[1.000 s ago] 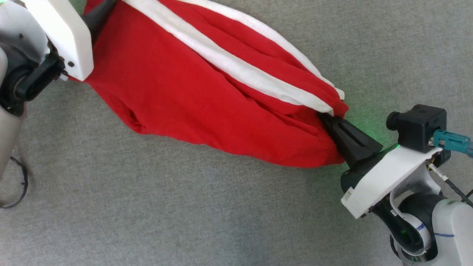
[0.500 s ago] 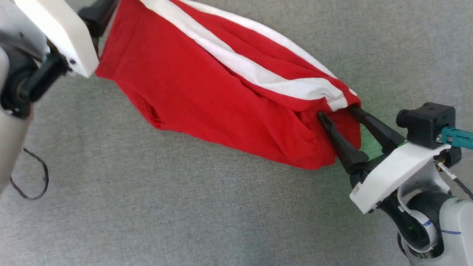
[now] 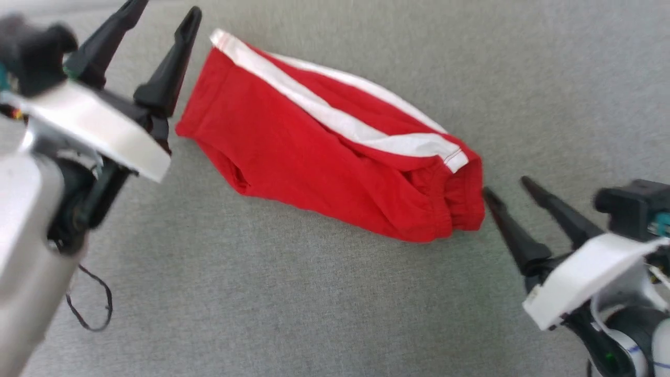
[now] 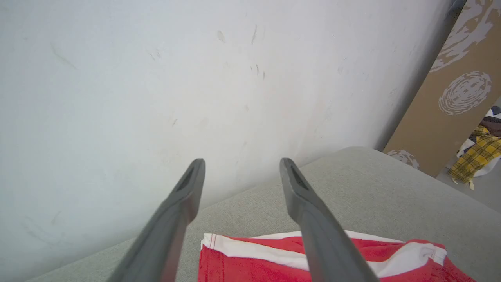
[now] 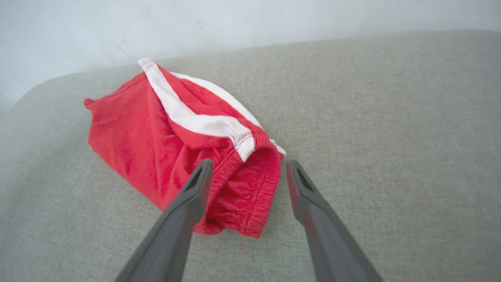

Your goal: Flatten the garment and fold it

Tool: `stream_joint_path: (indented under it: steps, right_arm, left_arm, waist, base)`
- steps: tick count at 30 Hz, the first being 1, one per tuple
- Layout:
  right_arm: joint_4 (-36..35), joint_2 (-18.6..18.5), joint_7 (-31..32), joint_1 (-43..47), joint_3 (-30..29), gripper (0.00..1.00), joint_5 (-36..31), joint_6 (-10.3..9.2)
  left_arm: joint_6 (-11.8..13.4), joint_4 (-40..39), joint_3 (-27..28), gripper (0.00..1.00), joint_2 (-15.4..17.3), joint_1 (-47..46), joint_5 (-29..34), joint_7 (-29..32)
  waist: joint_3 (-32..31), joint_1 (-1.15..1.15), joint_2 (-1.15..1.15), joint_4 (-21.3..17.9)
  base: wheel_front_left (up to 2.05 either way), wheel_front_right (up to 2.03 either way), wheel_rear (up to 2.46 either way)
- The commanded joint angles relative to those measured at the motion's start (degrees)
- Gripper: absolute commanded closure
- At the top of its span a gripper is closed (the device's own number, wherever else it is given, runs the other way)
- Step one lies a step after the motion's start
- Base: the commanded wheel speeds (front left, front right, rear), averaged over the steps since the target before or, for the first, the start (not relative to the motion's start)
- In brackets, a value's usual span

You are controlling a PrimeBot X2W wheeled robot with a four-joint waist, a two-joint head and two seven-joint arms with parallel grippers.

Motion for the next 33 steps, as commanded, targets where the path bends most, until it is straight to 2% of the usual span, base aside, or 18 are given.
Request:
stream_joint_path:
  steps: [1, 6, 9, 14, 18, 21, 24, 33]
  right_arm:
    - [-1.1, 0.5, -1.5, 1.1, -1.1, 0.00, -1.4, -0.05]
    - [-2.8, 1.5, -8.2, 4.0, -3.4, 0.00, -7.1, -0.05]
    - [-3.0, 2.3, -12.9, 6.0, -4.3, 0.00, -10.2, -0.05]
    - [-1.7, 3.3, -20.8, 9.2, -6.3, 0.00, -14.2, -0.05]
    - [1.5, 3.4, -26.2, 11.6, -7.8, 0.00, -12.8, -0.05]
    - [4.1, 3.4, -28.5, 12.6, -7.9, 0.00, -11.6, -0.05]
    - [5.8, 3.4, -29.5, 12.8, -7.9, 0.00, -11.4, -0.05]
    - [10.3, 3.4, -25.4, 9.0, -7.9, 0.00, -12.0, -0.05]
  left_arm:
    - [1.8, -1.8, 0.8, 0.00, -0.2, 2.8, 1.5, -2.8]
    - [9.1, -6.6, 2.7, 0.00, -0.2, 11.3, 6.7, -12.0]
    - [13.2, -9.5, 3.6, 0.00, -1.0, 17.2, 9.2, -15.0]
    - [17.6, -13.7, 4.4, 0.00, -3.6, 25.9, 14.0, -16.4]
    - [19.6, -16.8, 7.0, 0.00, -7.7, 32.4, 18.8, -16.5]
    - [19.3, -17.6, 10.1, 0.00, -10.8, 37.2, 21.6, -16.5]
    - [17.9, -17.7, 13.1, 0.00, -12.8, 40.6, 24.2, -16.5]
    - [11.0, -17.0, 18.2, 0.00, -18.4, 42.6, 28.1, -16.6]
  waist:
    - [-4.5, 0.01, 0.00, 0.5]
    - [-7.2, 0.01, 0.00, 1.2]
    - [-8.5, 0.01, 0.00, 1.7]
    - [-10.0, 0.01, 0.00, 3.0]
    - [-10.8, 0.01, 0.00, 4.0]
    - [-11.0, 0.01, 0.00, 4.7]
    - [-10.9, 0.01, 0.00, 5.6]
    - [-9.9, 0.01, 0.00, 8.8]
  base:
    - [0.00, 0.00, 0.00]
    - [0.00, 0.00, 0.00]
    - [0.00, 0.00, 0.00]
    - [0.00, 0.00, 0.00]
    - [0.00, 0.00, 0.00]
    - [0.00, 0.00, 0.00]
    - [0.00, 0.00, 0.00]
    - [0.00, 0.00, 0.00]
